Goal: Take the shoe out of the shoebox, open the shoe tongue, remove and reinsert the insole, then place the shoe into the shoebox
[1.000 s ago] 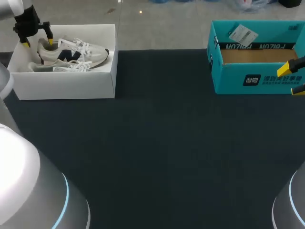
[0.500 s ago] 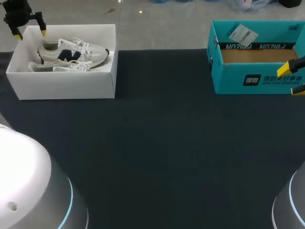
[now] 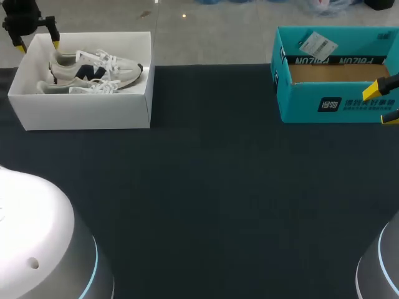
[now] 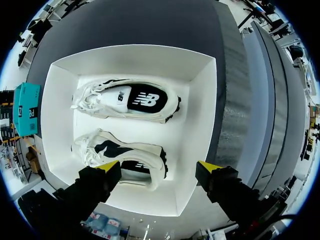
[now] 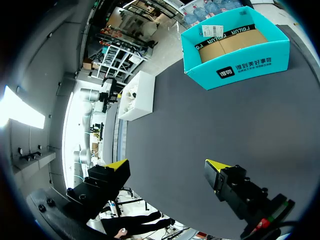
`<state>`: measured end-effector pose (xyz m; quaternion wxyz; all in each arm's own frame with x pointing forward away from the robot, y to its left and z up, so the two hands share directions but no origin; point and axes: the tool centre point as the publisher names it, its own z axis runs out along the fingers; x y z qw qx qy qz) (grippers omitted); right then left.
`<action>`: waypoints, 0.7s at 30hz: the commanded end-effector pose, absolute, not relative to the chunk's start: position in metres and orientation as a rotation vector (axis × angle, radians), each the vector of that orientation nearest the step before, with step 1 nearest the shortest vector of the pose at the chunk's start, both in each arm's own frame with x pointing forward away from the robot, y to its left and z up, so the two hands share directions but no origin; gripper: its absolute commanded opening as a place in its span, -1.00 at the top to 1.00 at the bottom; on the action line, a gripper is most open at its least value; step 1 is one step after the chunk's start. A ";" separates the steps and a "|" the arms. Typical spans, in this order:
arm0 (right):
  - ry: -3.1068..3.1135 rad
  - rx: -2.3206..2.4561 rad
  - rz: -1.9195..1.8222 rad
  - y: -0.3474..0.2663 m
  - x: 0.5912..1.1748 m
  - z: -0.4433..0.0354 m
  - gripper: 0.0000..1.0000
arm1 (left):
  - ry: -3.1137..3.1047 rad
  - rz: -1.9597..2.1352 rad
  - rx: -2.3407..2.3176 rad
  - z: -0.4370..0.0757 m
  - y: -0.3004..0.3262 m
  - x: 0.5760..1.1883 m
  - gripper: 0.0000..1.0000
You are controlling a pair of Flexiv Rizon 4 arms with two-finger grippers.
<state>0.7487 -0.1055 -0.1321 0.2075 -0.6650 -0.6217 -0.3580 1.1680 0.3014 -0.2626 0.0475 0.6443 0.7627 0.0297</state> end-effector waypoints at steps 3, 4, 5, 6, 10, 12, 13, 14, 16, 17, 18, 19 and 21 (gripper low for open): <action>-1.731 -1.854 -0.993 -0.105 0.749 -0.132 -1.00 | 2.234 0.218 2.003 -0.260 0.297 1.130 -1.00; -1.731 -1.854 -0.993 -0.105 0.749 -0.132 -1.00 | 2.224 0.212 2.027 -0.261 0.296 1.125 -1.00; -1.731 -1.854 -0.993 -0.105 0.749 -0.132 -1.00 | 2.213 0.222 2.051 -0.263 0.296 1.119 -1.00; -1.731 -1.854 -0.993 -0.105 0.749 -0.132 -1.00 | 2.191 0.207 2.072 -0.265 0.295 1.114 -1.00; -1.731 -1.854 -0.993 -0.105 0.749 -0.132 -1.00 | 2.147 0.186 2.106 -0.268 0.295 1.098 -1.00; -1.731 -1.854 -0.993 -0.105 0.749 -0.132 -1.00 | 2.138 0.194 2.115 -0.270 0.294 1.092 -1.00; -1.731 -1.854 -0.993 -0.105 0.749 -0.132 -1.00 | 2.122 0.181 2.124 -0.270 0.293 1.089 -1.00; -1.731 -1.854 -0.993 -0.105 0.749 -0.132 -1.00 | 2.112 0.180 2.126 -0.272 0.292 1.086 -0.93; -1.731 -1.854 -0.993 -0.105 0.749 -0.132 -1.00 | 2.110 0.184 2.128 -0.277 0.291 1.083 -0.54; -1.731 -1.854 -0.993 -0.105 0.749 -0.132 -1.00 | 2.106 0.188 2.137 -0.280 0.291 1.083 -0.53; -1.731 -1.854 -0.993 -0.105 0.749 -0.132 -1.00 | 2.110 0.184 2.139 -0.283 0.290 1.082 -0.50; -1.731 -1.854 -0.993 -0.105 0.749 -0.132 -1.00 | 2.117 0.175 2.135 -0.286 0.290 1.083 -0.50; -1.731 -1.854 -0.993 -0.105 0.749 -0.132 -1.00 | 2.125 0.162 2.136 -0.290 0.290 1.082 -0.43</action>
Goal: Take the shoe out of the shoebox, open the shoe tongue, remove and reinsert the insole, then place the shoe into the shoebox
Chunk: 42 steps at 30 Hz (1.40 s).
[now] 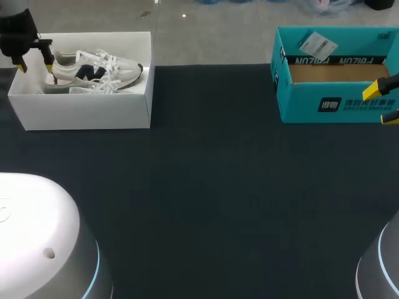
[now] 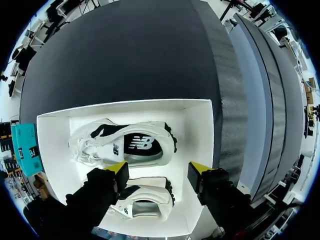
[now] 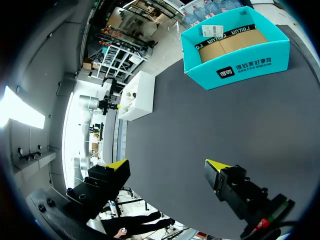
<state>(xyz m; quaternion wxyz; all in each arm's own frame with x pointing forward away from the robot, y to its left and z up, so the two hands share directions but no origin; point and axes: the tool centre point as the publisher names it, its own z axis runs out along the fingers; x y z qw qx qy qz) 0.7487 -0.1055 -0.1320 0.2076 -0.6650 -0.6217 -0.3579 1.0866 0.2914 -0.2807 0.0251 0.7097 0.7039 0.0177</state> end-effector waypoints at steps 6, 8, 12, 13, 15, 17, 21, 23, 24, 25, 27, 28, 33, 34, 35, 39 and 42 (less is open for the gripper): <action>-1.731 -1.854 -0.993 -0.105 0.749 -0.132 -1.00 | 2.127 0.143 2.156 -0.303 0.292 1.087 -0.34; -1.731 -1.854 -0.993 -0.105 0.749 -0.132 -1.00 | 2.139 0.144 2.162 -0.309 0.297 1.092 -0.36; -1.731 -1.854 -0.993 -0.105 0.749 -0.132 -1.00 | 2.152 0.128 2.175 -0.315 0.304 1.100 -0.05; -1.731 -1.854 -0.993 -0.105 0.749 -0.132 -1.00 | 2.147 0.116 2.194 -0.316 0.305 1.100 -0.04; -1.731 -1.854 -0.993 -0.105 0.749 -0.132 -1.00 | 2.140 0.108 2.211 -0.317 0.306 1.101 -0.11; -1.731 -1.854 -0.993 -0.105 0.749 -0.132 -1.00 | 2.129 0.105 2.228 -0.320 0.307 1.101 -0.04; -1.731 -1.854 -0.993 -0.105 0.749 -0.132 -1.00 | 2.114 0.081 2.264 -0.327 0.311 1.103 0.22; -1.731 -1.854 -0.993 -0.105 0.749 -0.132 -1.00 | 2.106 0.081 2.269 -0.331 0.313 1.105 0.30; -1.731 -1.854 -0.993 -0.105 0.749 -0.132 -1.00 | 2.096 0.074 2.276 -0.333 0.314 1.105 0.27; -1.731 -1.854 -0.993 -0.105 0.749 -0.132 -1.00 | 2.080 0.075 2.285 -0.334 0.315 1.105 0.25; -1.731 -1.854 -0.993 -0.105 0.749 -0.132 -1.00 | 2.044 0.062 2.305 -0.337 0.314 1.102 0.20; -1.731 -1.854 -0.993 -0.105 0.749 -0.132 -1.00 | 2.029 0.058 2.318 -0.339 0.314 1.100 0.19; -1.731 -1.854 -0.993 -0.105 0.749 -0.132 -1.00 | 1.999 0.043 2.346 -0.346 0.312 1.094 0.05; -1.731 -1.854 -0.993 -0.105 0.749 -0.132 -1.00 | 1.999 0.041 2.348 -0.348 0.312 1.094 0.04; -1.731 -1.854 -0.993 -0.105 0.749 -0.132 -1.00 | 1.997 0.037 2.349 -0.350 0.311 1.093 0.04; -1.731 -1.854 -0.993 -0.105 0.749 -0.132 -1.00 | 1.993 0.011 2.349 -0.357 0.307 1.090 0.07; -1.731 -1.854 -0.993 -0.105 0.749 -0.132 -1.00 | 1.990 -0.002 2.342 -0.364 0.305 1.088 0.07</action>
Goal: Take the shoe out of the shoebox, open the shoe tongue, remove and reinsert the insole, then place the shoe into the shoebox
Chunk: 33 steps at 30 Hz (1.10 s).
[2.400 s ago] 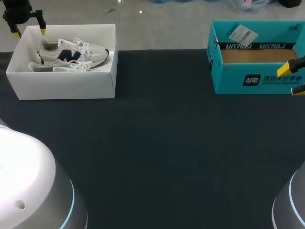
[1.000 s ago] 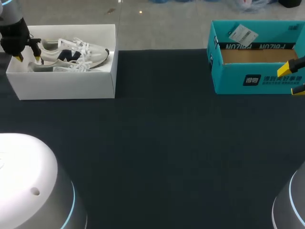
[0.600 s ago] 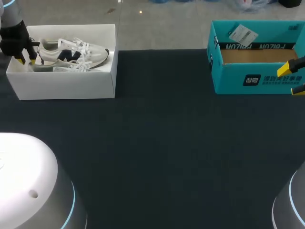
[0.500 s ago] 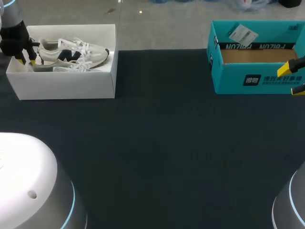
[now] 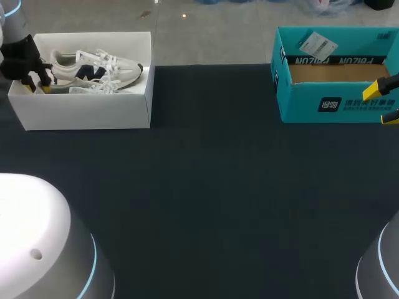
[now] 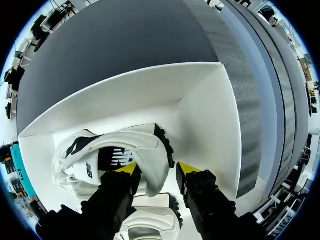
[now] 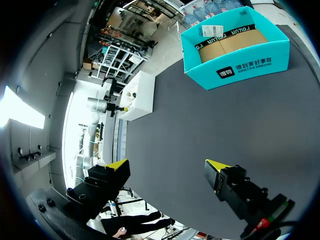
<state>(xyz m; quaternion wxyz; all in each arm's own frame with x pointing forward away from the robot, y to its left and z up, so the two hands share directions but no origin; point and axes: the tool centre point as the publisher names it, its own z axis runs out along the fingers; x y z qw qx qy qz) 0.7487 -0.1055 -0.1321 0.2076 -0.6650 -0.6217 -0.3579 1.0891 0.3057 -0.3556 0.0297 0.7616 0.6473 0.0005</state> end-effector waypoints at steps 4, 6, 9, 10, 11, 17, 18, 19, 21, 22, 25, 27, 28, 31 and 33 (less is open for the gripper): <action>-1.731 -1.854 -0.993 -0.105 0.749 -0.132 -1.00 | 1.995 -0.023 2.327 -0.375 0.305 1.090 0.07; -1.731 -1.854 -0.993 -0.105 0.749 -0.132 -1.00 | 1.986 -0.042 2.327 -0.379 0.305 1.091 0.07; -1.731 -1.854 -0.993 -0.105 0.749 -0.132 -1.00 | 2.008 -0.059 2.309 -0.387 0.306 1.094 0.08; -1.731 -1.854 -0.993 -0.105 0.749 -0.132 -1.00 | 2.022 -0.062 2.307 -0.389 0.307 1.095 0.08; -1.731 -1.854 -0.993 -0.105 0.749 -0.132 -1.00 | 2.022 -0.063 2.310 -0.392 0.307 1.095 0.08; -1.731 -1.854 -0.993 -0.105 0.749 -0.132 -1.00 | 2.036 -0.074 2.322 -0.398 0.308 1.095 0.15; -1.731 -1.854 -0.993 -0.105 0.749 -0.132 -1.00 | 2.036 -0.075 2.322 -0.398 0.307 1.095 0.20; -1.731 -1.854 -0.993 -0.105 0.749 -0.132 -1.00 | 2.036 -0.075 2.321 -0.397 0.307 1.094 0.29; -1.731 -1.854 -0.993 -0.105 0.749 -0.132 -1.00 | 2.034 -0.071 2.320 -0.395 0.307 1.093 0.53; -1.731 -1.854 -0.993 -0.105 0.749 -0.132 -1.00 | 2.031 -0.065 2.324 -0.394 0.307 1.093 0.84; -1.731 -1.854 -0.993 -0.105 0.749 -0.132 -1.00 | 2.025 -0.047 2.334 -0.388 0.308 1.091 1.00; -1.731 -1.854 -0.993 -0.105 0.749 -0.132 -1.00 | 2.017 -0.033 2.336 -0.382 0.309 1.090 1.00; -1.731 -1.854 -0.993 -0.105 0.749 -0.132 -1.00 | 2.014 -0.024 2.339 -0.378 0.309 1.090 1.00; -1.731 -1.854 -0.993 -0.105 0.749 -0.132 -1.00 | 1.993 -0.027 2.340 -0.361 0.307 1.090 1.00; -1.731 -1.854 -0.993 -0.105 0.749 -0.132 -1.00 | 1.977 -0.019 2.353 -0.349 0.305 1.090 1.00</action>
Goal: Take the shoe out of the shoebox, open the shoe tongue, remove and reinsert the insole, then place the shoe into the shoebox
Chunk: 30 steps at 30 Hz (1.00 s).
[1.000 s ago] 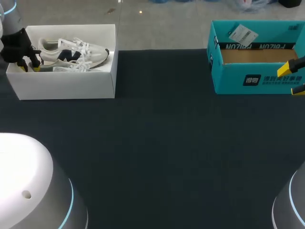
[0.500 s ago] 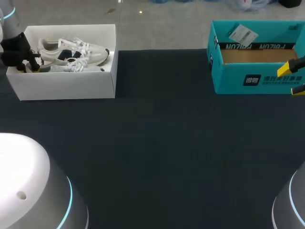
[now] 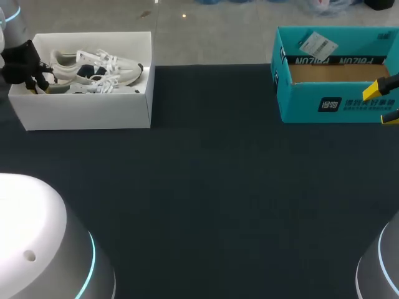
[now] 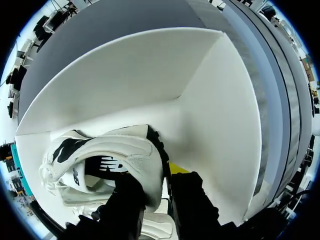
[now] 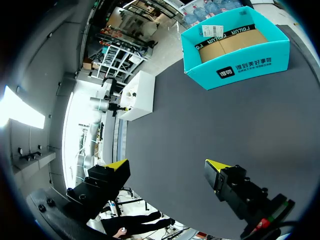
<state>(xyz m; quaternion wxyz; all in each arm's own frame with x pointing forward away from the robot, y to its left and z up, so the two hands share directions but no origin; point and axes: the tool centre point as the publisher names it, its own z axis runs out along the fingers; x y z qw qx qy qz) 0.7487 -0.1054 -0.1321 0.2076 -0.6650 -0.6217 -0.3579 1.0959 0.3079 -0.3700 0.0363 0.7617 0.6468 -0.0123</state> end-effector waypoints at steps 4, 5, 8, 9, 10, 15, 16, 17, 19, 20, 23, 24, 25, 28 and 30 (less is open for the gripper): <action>-1.731 -1.854 -0.993 -0.105 0.749 -0.132 -1.00 | 2.029 -0.038 2.353 -0.320 0.299 1.089 1.00; -1.731 -1.854 -0.993 -0.105 0.749 -0.132 -1.00 | 2.060 -0.071 2.347 -0.313 0.299 1.090 1.00; -1.731 -1.854 -0.993 -0.105 0.749 -0.132 -1.00 | 2.037 -0.052 2.356 -0.291 0.298 1.086 1.00; -1.731 -1.854 -0.993 -0.105 0.749 -0.132 -1.00 | 2.026 -0.051 2.356 -0.282 0.296 1.083 1.00; -1.731 -1.854 -0.993 -0.105 0.749 -0.132 -1.00 | 2.013 -0.042 2.353 -0.274 0.296 1.081 1.00; -1.731 -1.854 -0.993 -0.105 0.749 -0.132 -1.00 | 2.058 -0.012 2.313 -0.243 0.295 1.075 1.00; -1.731 -1.854 -0.993 -0.105 0.749 -0.132 -1.00 | 2.070 0.000 2.310 -0.238 0.295 1.074 1.00; -1.731 -1.854 -0.993 -0.105 0.749 -0.132 -1.00 | 2.082 0.017 2.309 -0.233 0.295 1.072 1.00; -1.731 -1.854 -0.993 -0.105 0.749 -0.132 -1.00 | 2.082 0.008 2.306 -0.223 0.295 1.069 1.00; -1.731 -1.854 -0.993 -0.105 0.749 -0.132 -1.00 | 2.082 0.012 2.304 -0.220 0.294 1.067 1.00; -1.731 -1.854 -0.993 -0.105 0.749 -0.132 -1.00 | 2.071 0.033 2.304 -0.209 0.292 1.062 1.00; -1.731 -1.854 -0.993 -0.105 0.749 -0.132 -1.00 | 2.059 0.040 2.306 -0.205 0.291 1.060 1.00; -1.731 -1.854 -0.993 -0.105 0.749 -0.132 -1.00 | 2.048 0.046 2.307 -0.202 0.291 1.058 1.00; -1.731 -1.854 -0.993 -0.105 0.749 -0.132 -1.00 | 2.024 0.072 2.304 -0.194 0.290 1.054 1.00; -1.731 -1.854 -0.993 -0.105 0.749 -0.132 -1.00 | 2.016 0.087 2.299 -0.190 0.289 1.053 1.00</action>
